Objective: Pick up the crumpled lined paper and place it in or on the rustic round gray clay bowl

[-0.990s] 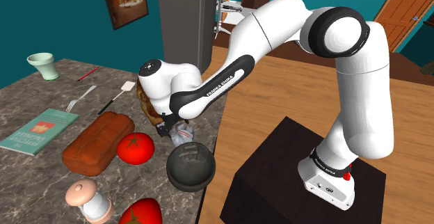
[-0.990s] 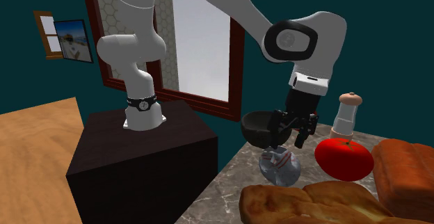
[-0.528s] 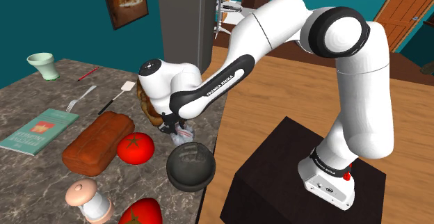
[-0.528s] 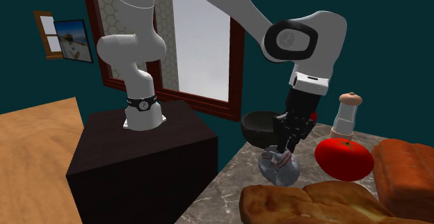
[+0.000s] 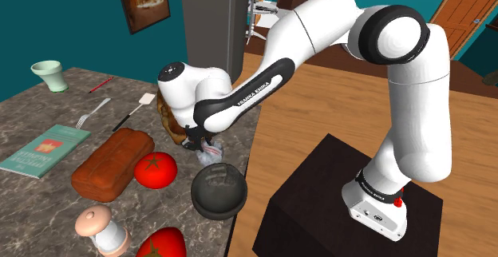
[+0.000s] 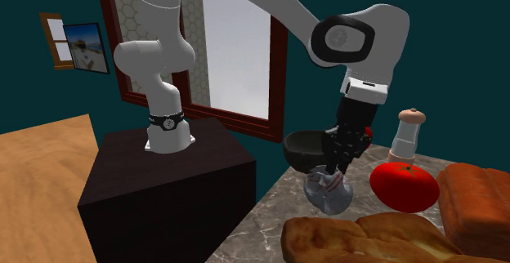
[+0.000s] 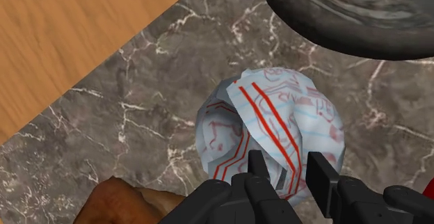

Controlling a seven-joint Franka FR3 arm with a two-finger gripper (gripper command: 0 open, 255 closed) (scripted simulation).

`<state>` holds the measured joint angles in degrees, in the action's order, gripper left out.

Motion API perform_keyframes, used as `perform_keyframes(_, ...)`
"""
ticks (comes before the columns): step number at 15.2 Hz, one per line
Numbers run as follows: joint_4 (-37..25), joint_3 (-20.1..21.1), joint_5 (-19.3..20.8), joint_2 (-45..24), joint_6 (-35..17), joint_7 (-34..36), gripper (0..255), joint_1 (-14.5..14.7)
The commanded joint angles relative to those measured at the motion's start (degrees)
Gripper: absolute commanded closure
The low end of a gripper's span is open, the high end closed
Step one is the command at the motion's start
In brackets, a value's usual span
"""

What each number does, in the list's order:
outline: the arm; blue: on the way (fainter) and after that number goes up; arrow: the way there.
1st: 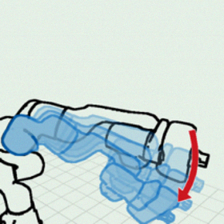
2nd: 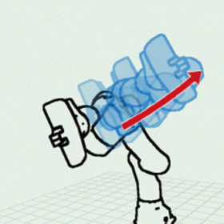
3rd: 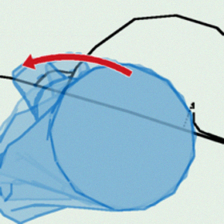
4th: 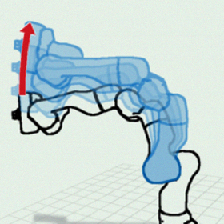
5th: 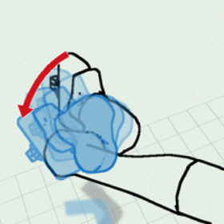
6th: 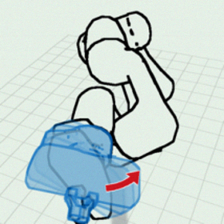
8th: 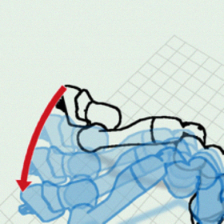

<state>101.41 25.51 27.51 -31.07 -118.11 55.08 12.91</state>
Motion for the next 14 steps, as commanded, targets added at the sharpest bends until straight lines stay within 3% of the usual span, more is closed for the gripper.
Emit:
perform_keyframes(1,-0.18,0.33,-0.55,0.92,0.97,-0.4,255,-0.15)
perform_keyframes(14,-2.93,1.99,-3.85,6.12,8.05,-3.44,255,-1.05)
